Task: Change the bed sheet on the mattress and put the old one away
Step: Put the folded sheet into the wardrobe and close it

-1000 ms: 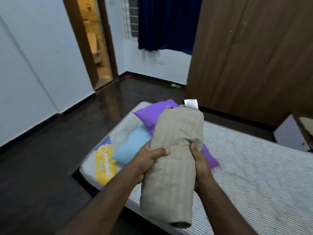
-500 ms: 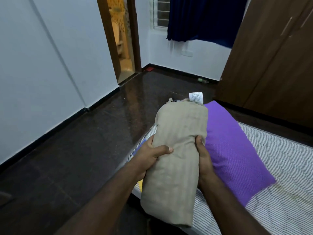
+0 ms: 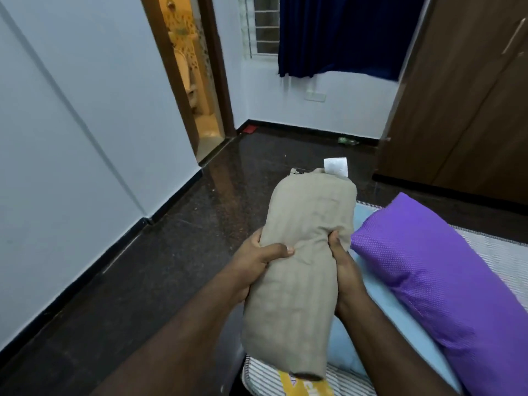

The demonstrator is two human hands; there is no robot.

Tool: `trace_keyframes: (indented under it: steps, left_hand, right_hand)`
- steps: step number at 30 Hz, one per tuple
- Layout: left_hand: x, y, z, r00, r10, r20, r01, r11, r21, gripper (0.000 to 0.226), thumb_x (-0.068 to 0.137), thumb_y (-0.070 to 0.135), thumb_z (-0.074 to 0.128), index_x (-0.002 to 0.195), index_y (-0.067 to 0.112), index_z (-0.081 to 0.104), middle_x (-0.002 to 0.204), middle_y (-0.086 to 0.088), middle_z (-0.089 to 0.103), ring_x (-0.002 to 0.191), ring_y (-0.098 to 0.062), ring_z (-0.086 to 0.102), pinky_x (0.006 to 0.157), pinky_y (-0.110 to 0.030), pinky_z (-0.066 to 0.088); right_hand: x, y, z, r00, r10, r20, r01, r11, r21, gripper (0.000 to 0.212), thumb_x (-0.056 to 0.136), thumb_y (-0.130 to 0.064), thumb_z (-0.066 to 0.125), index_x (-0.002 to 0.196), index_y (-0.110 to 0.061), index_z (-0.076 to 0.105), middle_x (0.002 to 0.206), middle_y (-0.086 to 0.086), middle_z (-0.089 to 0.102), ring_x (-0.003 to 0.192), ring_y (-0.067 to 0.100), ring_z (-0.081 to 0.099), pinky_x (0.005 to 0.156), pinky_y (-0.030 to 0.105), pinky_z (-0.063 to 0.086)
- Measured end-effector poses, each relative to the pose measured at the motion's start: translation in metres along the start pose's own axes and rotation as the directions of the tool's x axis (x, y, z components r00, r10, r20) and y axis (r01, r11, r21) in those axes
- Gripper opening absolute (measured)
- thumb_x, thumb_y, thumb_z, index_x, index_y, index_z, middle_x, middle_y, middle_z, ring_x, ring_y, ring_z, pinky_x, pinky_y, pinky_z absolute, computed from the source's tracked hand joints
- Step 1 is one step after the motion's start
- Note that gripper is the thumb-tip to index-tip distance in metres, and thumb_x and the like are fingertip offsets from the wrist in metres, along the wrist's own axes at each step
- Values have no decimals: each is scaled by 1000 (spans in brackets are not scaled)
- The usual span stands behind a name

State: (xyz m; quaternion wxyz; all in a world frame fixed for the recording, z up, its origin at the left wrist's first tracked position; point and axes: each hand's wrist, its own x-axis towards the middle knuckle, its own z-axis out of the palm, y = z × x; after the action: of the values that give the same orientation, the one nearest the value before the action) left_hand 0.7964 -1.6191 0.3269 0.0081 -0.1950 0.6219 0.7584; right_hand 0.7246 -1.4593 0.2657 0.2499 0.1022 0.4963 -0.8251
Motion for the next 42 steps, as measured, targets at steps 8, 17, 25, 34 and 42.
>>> trace_keyframes:
  steps: [8, 17, 25, 34, 42]
  left_hand:
    - [98, 43, -138, 990, -15, 144, 13, 1000, 15, 58, 64, 18, 82, 119, 17, 63, 110, -6, 76, 103, -26, 72, 85, -41, 56]
    - [192, 89, -240, 971, -72, 229, 62, 997, 53, 46, 74, 11, 80, 117, 18, 65, 109, -4, 76, 102, -24, 73, 79, -38, 57]
    - [298, 105, -246, 938, -116, 328, 69, 986, 149, 45, 81, 2, 74, 122, 17, 64, 112, -7, 75, 103, -27, 72, 88, -43, 58]
    - [484, 190, -143, 880, -112, 462, 40, 986, 164, 38, 83, 1, 71, 118, 15, 64, 109, -7, 76, 97, -24, 74, 72, -33, 58]
    - [642, 252, -41, 797, -116, 593, 19, 986, 166, 58, 66, 19, 78, 122, 15, 64, 114, -7, 74, 102, -26, 72, 79, -38, 57]
  right_hand:
    - [66, 25, 135, 973, -166, -162, 155, 985, -80, 48, 97, -49, 55, 123, -9, 66, 102, 6, 77, 81, 15, 76, 56, 25, 58]
    - [150, 53, 241, 983, -92, -161, 117, 981, 154, 82, 83, -68, 67, 140, -10, 55, 132, 20, 64, 121, 40, 62, 106, 57, 46]
    - [230, 45, 248, 989, -109, -101, 133, 951, 278, 75, 89, -63, 58, 139, -7, 55, 132, 22, 63, 122, 39, 62, 105, 55, 46]
    - [379, -88, 218, 924, -268, -271, 326, 925, 196, 67, 85, -50, 75, 137, -11, 58, 131, 19, 65, 121, 38, 63, 107, 58, 45]
    - [488, -212, 193, 792, -394, -466, 507, 851, 141, 39, 94, -31, 67, 129, -14, 64, 119, 12, 72, 107, 31, 71, 92, 49, 57]
